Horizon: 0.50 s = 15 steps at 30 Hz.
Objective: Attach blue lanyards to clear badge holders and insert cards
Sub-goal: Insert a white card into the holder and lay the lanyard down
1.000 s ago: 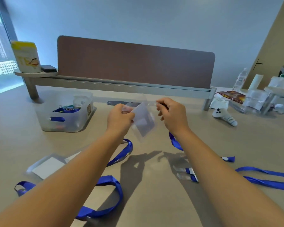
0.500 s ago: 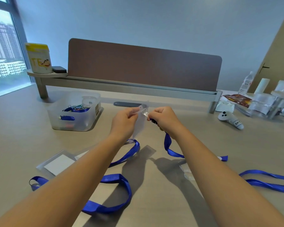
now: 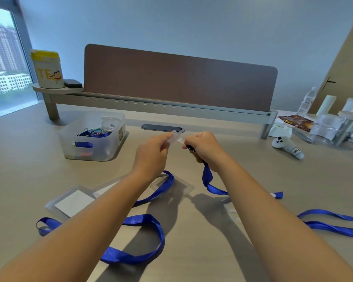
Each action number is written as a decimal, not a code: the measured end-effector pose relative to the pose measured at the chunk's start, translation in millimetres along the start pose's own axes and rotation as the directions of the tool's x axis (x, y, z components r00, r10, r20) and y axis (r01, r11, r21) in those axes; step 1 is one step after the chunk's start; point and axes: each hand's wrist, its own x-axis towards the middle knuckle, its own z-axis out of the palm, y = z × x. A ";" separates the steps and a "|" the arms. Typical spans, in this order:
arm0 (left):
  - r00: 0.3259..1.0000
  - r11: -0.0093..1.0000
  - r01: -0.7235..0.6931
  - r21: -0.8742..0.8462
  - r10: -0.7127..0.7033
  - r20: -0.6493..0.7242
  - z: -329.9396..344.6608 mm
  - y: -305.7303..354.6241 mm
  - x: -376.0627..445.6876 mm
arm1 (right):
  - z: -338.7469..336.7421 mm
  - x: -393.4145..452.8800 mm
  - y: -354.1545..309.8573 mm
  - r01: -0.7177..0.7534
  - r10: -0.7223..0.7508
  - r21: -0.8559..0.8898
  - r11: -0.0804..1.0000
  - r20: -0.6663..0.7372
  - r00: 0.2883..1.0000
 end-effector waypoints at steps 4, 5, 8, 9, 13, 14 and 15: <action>0.999 0.997 -0.043 0.064 0.043 0.008 0.9 -2.6 -0.5 | 0.9 -2.3 0.6 0.037 -0.038 0.056 0.998 0.004 0.999; 0.999 0.998 -0.033 0.048 0.032 0.016 0.4 -2.2 -0.4 | 1.6 -2.9 1.1 0.047 -0.048 0.098 0.994 0.003 0.999; 0.999 1.000 -0.018 -0.020 0.018 0.033 -1.4 -3.4 -0.2 | 3.9 -4.9 0.1 0.026 -0.039 0.270 0.963 0.044 0.998; 0.999 0.999 -0.041 -0.015 0.042 0.032 -2.5 -4.3 -0.4 | 4.6 -5.4 -0.8 0.011 -0.033 0.311 0.950 0.067 0.997; 0.979 0.965 -0.201 0.170 0.202 0.011 -7.8 -12.9 -0.2 | 6.4 -7.3 -7.9 -0.089 0.026 0.452 0.888 0.144 0.989; 0.970 0.941 -0.237 0.240 0.243 0.005 -9.9 -14.3 0.7 | 7.1 -7.7 -9.4 -0.119 0.050 0.475 0.872 0.156 0.986; 0.955 0.907 -0.284 0.311 0.296 0.009 -11.8 -15.3 1.5 | 8.0 -8.2 -10.4 -0.141 0.069 0.484 0.864 0.164 0.984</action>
